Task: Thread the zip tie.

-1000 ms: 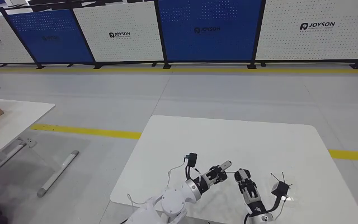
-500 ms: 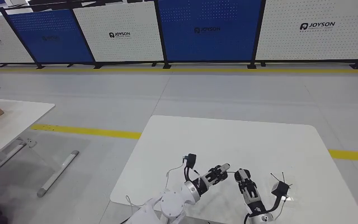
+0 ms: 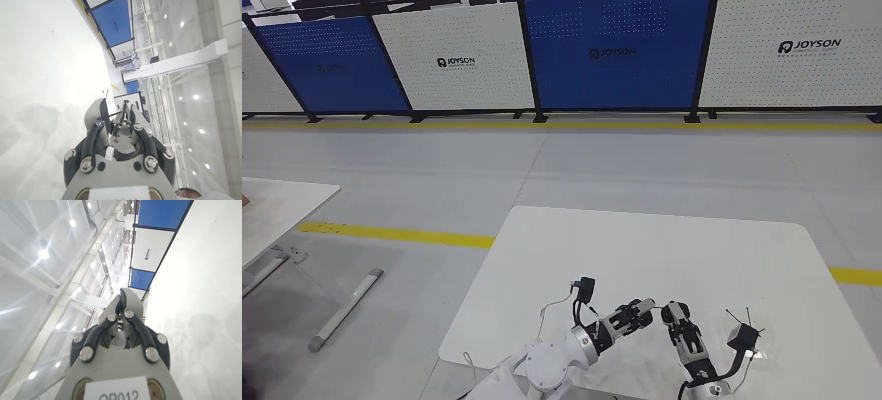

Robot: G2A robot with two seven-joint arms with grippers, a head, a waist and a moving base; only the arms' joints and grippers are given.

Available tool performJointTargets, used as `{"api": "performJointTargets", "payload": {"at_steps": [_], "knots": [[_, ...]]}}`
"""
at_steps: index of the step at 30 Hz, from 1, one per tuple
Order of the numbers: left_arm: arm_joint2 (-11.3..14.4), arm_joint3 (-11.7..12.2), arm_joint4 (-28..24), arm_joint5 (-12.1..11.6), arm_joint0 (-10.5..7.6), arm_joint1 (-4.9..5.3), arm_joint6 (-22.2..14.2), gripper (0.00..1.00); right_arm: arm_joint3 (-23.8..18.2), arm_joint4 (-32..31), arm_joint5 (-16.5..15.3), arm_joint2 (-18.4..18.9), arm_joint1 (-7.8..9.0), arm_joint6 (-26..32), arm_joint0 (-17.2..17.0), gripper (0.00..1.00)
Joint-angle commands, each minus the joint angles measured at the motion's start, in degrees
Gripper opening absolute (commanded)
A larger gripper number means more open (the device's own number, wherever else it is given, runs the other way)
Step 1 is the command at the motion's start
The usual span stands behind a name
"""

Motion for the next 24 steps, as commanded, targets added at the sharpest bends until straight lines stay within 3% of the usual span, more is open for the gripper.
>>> {"api": "performJointTargets", "payload": {"at_steps": [1, 7, 13, 24], "knots": [[-0.2, 0.0, 0.1, -0.2, 0.18, 0.02, 0.4, 0.24, 0.0, 0.0, 0.0, 0.0, 0.0, 0.0, 0.0, 0.0], [0.1, -0.1, 0.8, -0.5, 0.41, -0.11, 2.2, 0.15, 0.0, 0.0, 0.0, 0.0, 0.0, 0.0, 0.0, 0.0], [0.5, 0.0, 1.3, -0.4, 0.28, -0.19, 1.9, 0.15, 0.0, 0.0, 0.0, 0.0, 0.0, 0.0, 0.0, 0.0], [0.6, -0.3, 0.8, -0.2, -0.06, -0.3, 1.5, 0.0, 0.0, 0.0, 0.0, 0.0, 0.0, 0.0, 0.0, 0.0]]}}
